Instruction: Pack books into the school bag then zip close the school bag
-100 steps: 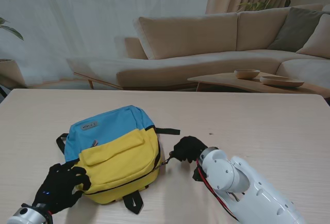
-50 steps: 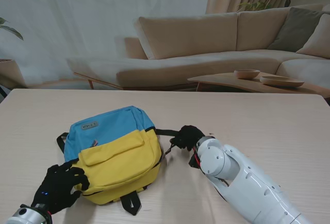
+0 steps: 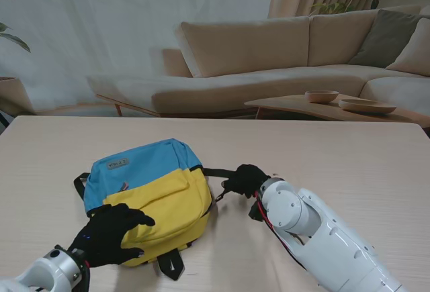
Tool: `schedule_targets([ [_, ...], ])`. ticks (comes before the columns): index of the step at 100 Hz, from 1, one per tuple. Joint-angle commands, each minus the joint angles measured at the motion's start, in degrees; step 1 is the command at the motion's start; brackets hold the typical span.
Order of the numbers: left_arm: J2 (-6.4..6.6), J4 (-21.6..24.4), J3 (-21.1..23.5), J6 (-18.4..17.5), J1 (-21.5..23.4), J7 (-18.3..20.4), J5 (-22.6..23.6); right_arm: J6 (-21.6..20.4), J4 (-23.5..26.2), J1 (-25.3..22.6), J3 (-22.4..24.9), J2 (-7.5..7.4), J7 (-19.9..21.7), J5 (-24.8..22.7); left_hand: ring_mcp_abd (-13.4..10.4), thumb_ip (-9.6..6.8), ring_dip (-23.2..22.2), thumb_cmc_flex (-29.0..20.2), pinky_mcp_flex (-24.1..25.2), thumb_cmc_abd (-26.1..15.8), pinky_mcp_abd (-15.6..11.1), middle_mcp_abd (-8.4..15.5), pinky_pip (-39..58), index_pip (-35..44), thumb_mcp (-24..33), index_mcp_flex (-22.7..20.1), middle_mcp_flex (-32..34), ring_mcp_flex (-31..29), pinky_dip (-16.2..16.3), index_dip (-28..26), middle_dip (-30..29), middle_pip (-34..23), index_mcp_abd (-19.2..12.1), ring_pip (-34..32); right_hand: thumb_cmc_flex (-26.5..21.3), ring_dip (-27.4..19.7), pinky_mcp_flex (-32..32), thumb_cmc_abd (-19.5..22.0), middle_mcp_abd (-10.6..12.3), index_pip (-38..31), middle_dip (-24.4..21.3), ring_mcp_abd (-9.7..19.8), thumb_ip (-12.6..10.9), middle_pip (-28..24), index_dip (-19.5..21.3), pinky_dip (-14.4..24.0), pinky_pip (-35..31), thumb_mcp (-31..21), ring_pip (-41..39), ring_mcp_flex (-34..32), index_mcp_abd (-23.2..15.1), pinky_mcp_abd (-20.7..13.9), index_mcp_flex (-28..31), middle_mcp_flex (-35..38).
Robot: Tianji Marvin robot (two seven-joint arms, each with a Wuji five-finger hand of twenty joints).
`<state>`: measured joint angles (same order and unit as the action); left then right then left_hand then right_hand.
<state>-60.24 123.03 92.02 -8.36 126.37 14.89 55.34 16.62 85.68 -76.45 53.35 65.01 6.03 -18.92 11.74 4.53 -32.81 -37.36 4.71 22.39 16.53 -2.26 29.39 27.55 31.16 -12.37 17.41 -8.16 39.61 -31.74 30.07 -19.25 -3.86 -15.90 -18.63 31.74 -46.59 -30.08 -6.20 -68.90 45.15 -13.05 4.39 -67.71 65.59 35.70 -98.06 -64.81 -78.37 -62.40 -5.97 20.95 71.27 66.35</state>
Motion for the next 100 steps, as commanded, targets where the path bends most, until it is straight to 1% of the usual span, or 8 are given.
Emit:
schedule_targets([
  [1,0.15,-0.3,-1.0,0.5,-2.4,2.3,-0.9,-0.3,0.6,-0.5,0.1,0.2,0.9,-0.1,0.0,-1.07,0.7,2.7,1.4,-0.5,0.2,0.1,-3.2,-1.7,-2.0,3.1,-2.2,1.8,1.0,2.3,-1.0,1.1,-0.4,2.1,2.6,1.0,-1.5,0.8,1.7,-1.9,1.2,-0.7,-2.3,-2.2,1.6,0.3,-5.5,1.4,-2.5,-2.7,-0.4,0.6,3.1,1.8],
  [42,1.79,-8.9,-16.9,8.7,-18.9,8.7,-1.4,-1.1,2.4,-1.7,1.1,-0.03,1.2,0.2,-1.2,-1.34,-0.5,3.7,1.5,-0.6,-0.5,0.9,-8.5,-15.2,-2.5,4.3,-6.6,3.3,4.6,9.7,-0.9,2.2,3.6,3.4,2.5,0.9,-1.6,0.8,1.4,-1.7,1.5,-0.9,-2.3,-1.8,1.9,0.1,-5.7,1.4,-2.5,-2.7,-0.4,0.7,3.2,1.8],
  [52,1.65,-10.4,-19.2,10.5,-20.5,7.1,0.5,-1.3,2.5,-1.7,1.2,0.0,1.2,0.3,-0.3,-1.82,-1.4,-0.7,0.8,-2.1,0.2,0.2,-7.0,-2.7,2.8,3.2,-4.1,2.0,5.3,1.1,0.2,-0.1,1.8,2.1,2.5,0.9,-1.6,0.7,1.4,-1.7,1.6,-1.0,-2.3,-1.8,1.9,0.0,-5.7,1.3,-2.5,-2.8,-0.4,0.7,3.2,1.8],
  [60,1.54,-11.5,-20.7,11.7,-21.5,5.9,-0.1,-1.4,2.5,-1.7,1.1,0.02,1.1,0.5,0.6,-1.78,-1.9,-10.1,0.5,-6.1,0.9,-0.4,-4.2,9.1,3.2,-5.2,-0.3,0.5,5.2,-4.1,0.9,-1.9,-4.8,0.3,2.5,0.9,-1.6,0.7,1.4,-1.7,1.6,-1.0,-2.3,-1.7,2.0,0.0,-5.7,1.3,-2.5,-2.8,-0.4,0.9,3.2,1.8],
  [64,1.42,-12.1,-21.1,11.8,-21.8,4.8,-0.6,-1.4,2.3,-1.5,1.1,0.04,1.1,0.4,0.9,0.81,-2.2,-18.8,0.4,-4.3,1.1,0.3,-2.2,14.7,-0.5,-12.0,2.1,-0.5,4.6,-8.9,1.4,-3.1,-7.4,-0.9,2.6,0.9,-1.5,0.7,1.4,-1.7,1.6,-0.9,-2.3,-1.7,2.0,0.0,-5.6,1.4,-2.4,-2.8,-0.4,0.8,3.2,1.8],
  [70,1.29,-12.6,-21.6,12.2,-22.1,3.7,-1.3,-1.2,2.0,-1.1,1.0,0.16,0.9,0.6,1.4,1.06,-2.5,-25.7,0.2,-6.0,1.3,0.4,0.6,20.2,-2.5,-20.3,5.8,-1.9,4.2,-12.3,2.0,-4.8,-9.2,-2.6,2.5,0.8,-1.6,0.7,1.3,-1.7,1.7,-0.9,-2.3,-1.7,2.0,0.0,-5.7,1.3,-2.5,-2.9,-0.4,0.8,3.2,1.9],
  [79,1.25,-12.1,-21.3,12.2,-21.4,3.4,-1.2,-0.7,1.1,-0.1,0.7,0.46,0.4,0.9,2.1,-0.98,-2.4,-27.0,0.7,-9.4,1.3,0.4,4.6,29.3,-0.5,-27.2,9.5,-3.1,1.8,-22.8,5.2,-6.2,-8.3,-5.1,2.6,0.9,-1.8,0.7,1.3,-1.5,1.7,-0.9,-2.4,-1.7,1.9,0.0,-5.8,1.3,-2.6,-3.1,-0.5,0.8,3.3,2.1],
  [100,1.27,-8.9,-18.5,12.0,-16.7,4.3,0.7,2.0,-2.6,4.3,-1.0,1.78,-1.2,2.5,2.1,-0.68,-1.4,-28.5,0.7,-9.3,1.3,0.1,5.5,32.0,-0.6,-29.4,11.4,-2.8,-0.7,-35.4,10.7,-5.5,-9.2,-5.9,3.1,1.3,-3.5,1.1,1.3,-3.0,2.5,-0.8,-2.6,-3.2,2.7,0.0,-6.8,1.5,-4.3,-4.6,-0.9,1.1,4.3,3.5],
])
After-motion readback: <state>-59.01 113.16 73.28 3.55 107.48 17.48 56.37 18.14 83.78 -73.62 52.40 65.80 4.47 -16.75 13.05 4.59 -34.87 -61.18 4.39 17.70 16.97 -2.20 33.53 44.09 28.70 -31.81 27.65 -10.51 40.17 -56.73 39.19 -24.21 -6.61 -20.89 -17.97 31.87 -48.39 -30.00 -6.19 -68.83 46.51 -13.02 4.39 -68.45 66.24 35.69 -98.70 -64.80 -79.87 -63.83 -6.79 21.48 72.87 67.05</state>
